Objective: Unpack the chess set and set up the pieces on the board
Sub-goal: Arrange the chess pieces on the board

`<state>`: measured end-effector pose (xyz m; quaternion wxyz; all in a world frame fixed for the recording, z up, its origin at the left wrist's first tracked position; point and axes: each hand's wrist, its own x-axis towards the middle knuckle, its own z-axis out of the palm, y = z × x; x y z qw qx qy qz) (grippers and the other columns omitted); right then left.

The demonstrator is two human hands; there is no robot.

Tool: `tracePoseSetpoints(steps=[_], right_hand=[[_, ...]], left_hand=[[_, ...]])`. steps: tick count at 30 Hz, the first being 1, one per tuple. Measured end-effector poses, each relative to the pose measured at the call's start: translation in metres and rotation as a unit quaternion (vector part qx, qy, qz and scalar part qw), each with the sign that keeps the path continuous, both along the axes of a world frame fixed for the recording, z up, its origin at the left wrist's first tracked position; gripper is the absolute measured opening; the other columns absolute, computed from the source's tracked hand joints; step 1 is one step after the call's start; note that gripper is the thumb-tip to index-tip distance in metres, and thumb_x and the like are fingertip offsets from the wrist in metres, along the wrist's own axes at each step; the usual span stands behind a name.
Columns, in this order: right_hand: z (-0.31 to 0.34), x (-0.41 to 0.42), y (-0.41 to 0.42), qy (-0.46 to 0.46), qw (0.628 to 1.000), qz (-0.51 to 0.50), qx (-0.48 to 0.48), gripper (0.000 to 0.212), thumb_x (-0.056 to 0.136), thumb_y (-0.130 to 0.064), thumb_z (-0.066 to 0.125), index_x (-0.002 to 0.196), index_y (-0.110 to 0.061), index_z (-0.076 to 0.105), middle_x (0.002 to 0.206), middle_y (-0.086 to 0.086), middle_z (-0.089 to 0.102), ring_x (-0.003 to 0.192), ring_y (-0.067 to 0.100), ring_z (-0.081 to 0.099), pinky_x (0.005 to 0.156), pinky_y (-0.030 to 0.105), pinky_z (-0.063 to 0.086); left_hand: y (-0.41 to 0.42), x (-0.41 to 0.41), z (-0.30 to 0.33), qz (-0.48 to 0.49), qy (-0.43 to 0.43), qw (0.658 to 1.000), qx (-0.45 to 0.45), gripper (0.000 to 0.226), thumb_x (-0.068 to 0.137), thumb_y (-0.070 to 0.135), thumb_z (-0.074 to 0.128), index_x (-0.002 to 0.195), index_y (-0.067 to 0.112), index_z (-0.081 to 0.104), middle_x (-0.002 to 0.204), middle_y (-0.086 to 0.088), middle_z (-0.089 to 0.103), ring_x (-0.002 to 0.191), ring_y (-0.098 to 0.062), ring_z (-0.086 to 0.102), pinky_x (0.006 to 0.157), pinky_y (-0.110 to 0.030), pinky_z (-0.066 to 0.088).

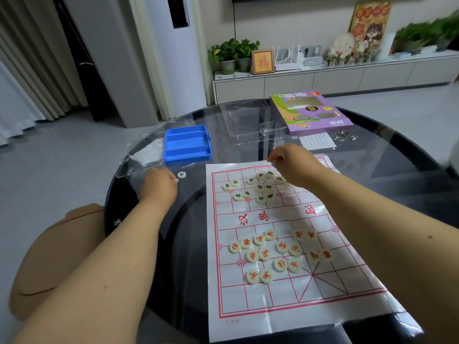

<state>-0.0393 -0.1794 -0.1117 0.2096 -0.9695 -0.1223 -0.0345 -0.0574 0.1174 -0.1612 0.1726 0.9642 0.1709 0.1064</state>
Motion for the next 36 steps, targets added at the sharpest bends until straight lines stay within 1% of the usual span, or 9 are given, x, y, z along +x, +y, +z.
tracePoseSetpoints(steps=[1, 4, 10, 14, 17, 21, 24, 31, 36], right_hand=[[0.000, -0.002, -0.005, -0.003, 1.000, -0.004, 0.007, 0.028, 0.096, -0.010, 0.045, 0.114, -0.013, 0.066, 0.118, 0.008, 0.062, 0.098, 0.026, 0.061, 0.078, 0.029, 0.049], [-0.001, -0.007, -0.015, -0.004, 1.000, -0.008, 0.018, 0.027, 0.097, -0.012, 0.045, 0.113, -0.013, 0.066, 0.117, 0.006, 0.062, 0.096, 0.023, 0.060, 0.072, 0.024, 0.042], [-0.002, -0.013, -0.028, 0.001, 0.999, -0.010, 0.031, 0.027, 0.095, -0.012, 0.044, 0.108, -0.012, 0.068, 0.112, 0.005, 0.064, 0.090, 0.023, 0.062, 0.076, 0.031, 0.052], [-0.005, -0.017, -0.041, 0.013, 0.998, -0.031, 0.046, 0.027, 0.094, -0.012, 0.045, 0.108, -0.013, 0.068, 0.114, 0.005, 0.065, 0.094, 0.024, 0.061, 0.073, 0.026, 0.046], [-0.004, -0.022, -0.051, 0.018, 0.997, -0.038, 0.061, 0.026, 0.095, -0.014, 0.046, 0.110, -0.013, 0.067, 0.114, 0.004, 0.065, 0.095, 0.022, 0.062, 0.073, 0.024, 0.042], [-0.006, -0.031, -0.062, 0.027, 0.997, -0.039, 0.068, 0.025, 0.096, -0.015, 0.047, 0.111, -0.013, 0.067, 0.114, 0.004, 0.065, 0.087, 0.018, 0.059, 0.071, 0.022, 0.039], [-0.006, -0.041, -0.069, 0.032, 0.997, -0.044, 0.059, 0.025, 0.096, -0.016, 0.047, 0.112, -0.015, 0.066, 0.112, 0.002, 0.066, 0.091, 0.017, 0.059, 0.073, 0.023, 0.041], [-0.005, -0.063, -0.077, 0.060, 0.995, -0.034, 0.069, 0.022, 0.096, -0.020, 0.048, 0.108, -0.019, 0.066, 0.105, 0.002, 0.067, 0.081, 0.016, 0.059, 0.063, 0.024, 0.044], [0.000, -0.091, -0.079, 0.065, 0.993, -0.007, 0.097, 0.023, 0.097, -0.017, 0.047, 0.110, -0.018, 0.066, 0.110, -0.001, 0.065, 0.087, 0.012, 0.055, 0.072, 0.023, 0.042]], left_hand=[[-0.002, 0.000, 0.000, -0.008, 0.000, 1.000, 0.005, 0.015, 0.092, 0.023, 0.058, 0.093, 0.012, 0.068, 0.112, -0.012, 0.063, 0.096, -0.031, 0.059, 0.076, -0.036, 0.048], [-0.009, 0.003, -0.001, -0.028, 0.015, 0.999, 0.007, 0.044, 0.093, 0.033, 0.059, 0.131, 0.013, 0.052, 0.130, -0.013, 0.050, 0.117, -0.033, 0.050, 0.094, -0.042, 0.045], [-0.019, 0.012, 0.000, -0.035, 0.005, 0.999, 0.004, 0.013, 0.093, 0.020, 0.059, 0.099, 0.009, 0.064, 0.112, -0.014, 0.057, 0.097, -0.032, 0.056, 0.084, -0.038, 0.047], [-0.035, 0.007, 0.012, -0.029, 0.003, 1.000, 0.008, 0.020, 0.095, 0.019, 0.054, 0.083, 0.005, 0.061, 0.101, -0.016, 0.060, 0.086, -0.031, 0.057, 0.075, -0.038, 0.049], [-0.087, -0.004, 0.034, -0.132, -0.066, 0.988, -0.042, 0.022, 0.095, 0.020, 0.052, 0.078, 0.012, 0.062, 0.101, -0.008, 0.056, 0.090, -0.025, 0.056, 0.078, -0.037, 0.048], [-0.174, -0.023, 0.040, -0.280, -0.049, 0.958, -0.040, 0.020, 0.094, 0.033, 0.057, 0.104, 0.017, 0.065, 0.112, -0.001, 0.057, 0.110, -0.019, 0.046, 0.095, -0.037, 0.042], [-0.208, -0.026, 0.027, -0.315, -0.025, 0.949, 0.010, 0.027, 0.090, 0.037, 0.062, 0.111, 0.020, 0.065, 0.113, 0.000, 0.060, 0.112, -0.020, 0.047, 0.095, -0.037, 0.044], [-0.208, -0.032, 0.024, -0.298, -0.019, 0.954, 0.003, 0.033, 0.089, 0.041, 0.063, 0.116, 0.021, 0.065, 0.111, 0.002, 0.063, 0.111, -0.020, 0.048, 0.093, -0.038, 0.045], [-0.178, -0.066, 0.036, -0.232, -0.053, 0.970, -0.038, 0.027, 0.093, 0.036, 0.059, 0.114, 0.022, 0.067, 0.110, 0.006, 0.062, 0.109, -0.015, 0.050, 0.095, -0.034, 0.043]])
